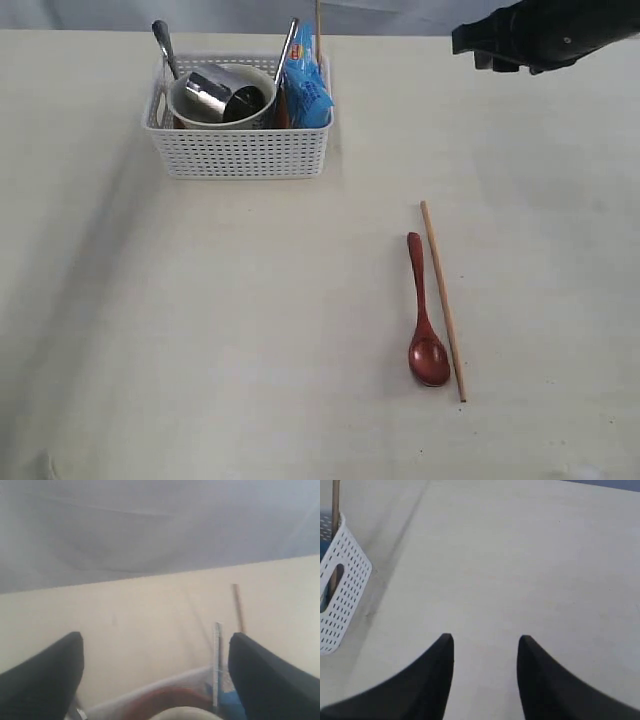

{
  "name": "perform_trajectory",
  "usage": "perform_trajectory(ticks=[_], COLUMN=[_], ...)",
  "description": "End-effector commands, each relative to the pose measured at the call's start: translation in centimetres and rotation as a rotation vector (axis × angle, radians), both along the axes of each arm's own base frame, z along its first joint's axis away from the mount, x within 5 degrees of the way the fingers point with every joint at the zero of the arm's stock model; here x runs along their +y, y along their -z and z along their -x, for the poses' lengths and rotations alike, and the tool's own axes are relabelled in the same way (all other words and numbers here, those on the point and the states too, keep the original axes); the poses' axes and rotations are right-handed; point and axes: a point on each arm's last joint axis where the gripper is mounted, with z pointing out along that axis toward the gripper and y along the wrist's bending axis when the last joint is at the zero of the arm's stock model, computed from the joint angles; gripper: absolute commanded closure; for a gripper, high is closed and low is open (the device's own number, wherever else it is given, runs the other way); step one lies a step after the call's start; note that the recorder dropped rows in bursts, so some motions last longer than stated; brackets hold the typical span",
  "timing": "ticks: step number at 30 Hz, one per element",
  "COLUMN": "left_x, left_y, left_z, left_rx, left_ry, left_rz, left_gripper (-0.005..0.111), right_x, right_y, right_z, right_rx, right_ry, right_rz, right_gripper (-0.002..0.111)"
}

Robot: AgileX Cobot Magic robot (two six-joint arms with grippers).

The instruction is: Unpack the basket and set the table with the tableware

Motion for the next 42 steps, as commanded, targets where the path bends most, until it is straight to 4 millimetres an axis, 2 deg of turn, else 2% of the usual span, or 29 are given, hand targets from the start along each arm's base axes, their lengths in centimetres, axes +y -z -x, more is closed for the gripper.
perform_trajectory(ticks=[1,11,18,22,23,31,37,42], left_x=[3.7,4.0,4.3,4.3,4.2,4.0,4.0,3.8], left_y=[0.9,7.2,9.2,10.9,11.1,10.9,10.6,7.7], left_z=[-0.6,-2.5,-3.2,-3.6,-3.7,-3.8,-3.7,-3.3], left_rx=[0.05,0.162,0.166,0.171,0.17,0.154,0.152,0.094], left_ry=[-0.1,-0.122,-0.151,-0.143,-0.139,-0.125,-0.121,-0.115], left_rz=[0.074,0.136,0.112,0.115,0.119,0.145,0.152,0.166], left_gripper=[0.033,0.035,0.035,0.038,0.04,0.107,0.106,0.106], right_x=[-0.1,-0.1,-0.1,-0.1,-0.1,-0.1,-0.1,-0.1], right_y=[0.5,0.6,0.6,0.6,0.6,0.5,0.5,0.5], right_z=[-0.7,-1.0,-1.0,-1.0,-1.0,-1.1,-1.1,-1.1], right_rx=[-0.033,-0.067,-0.067,-0.067,-0.067,-0.071,-0.071,-0.076], right_ry=[-0.02,-0.012,-0.012,-0.012,-0.012,-0.012,-0.012,-0.011], right_rz=[0.031,0.023,0.023,0.023,0.023,0.023,0.023,0.023], right_gripper=[0.069,0.069,0.069,0.069,0.069,0.069,0.069,0.069])
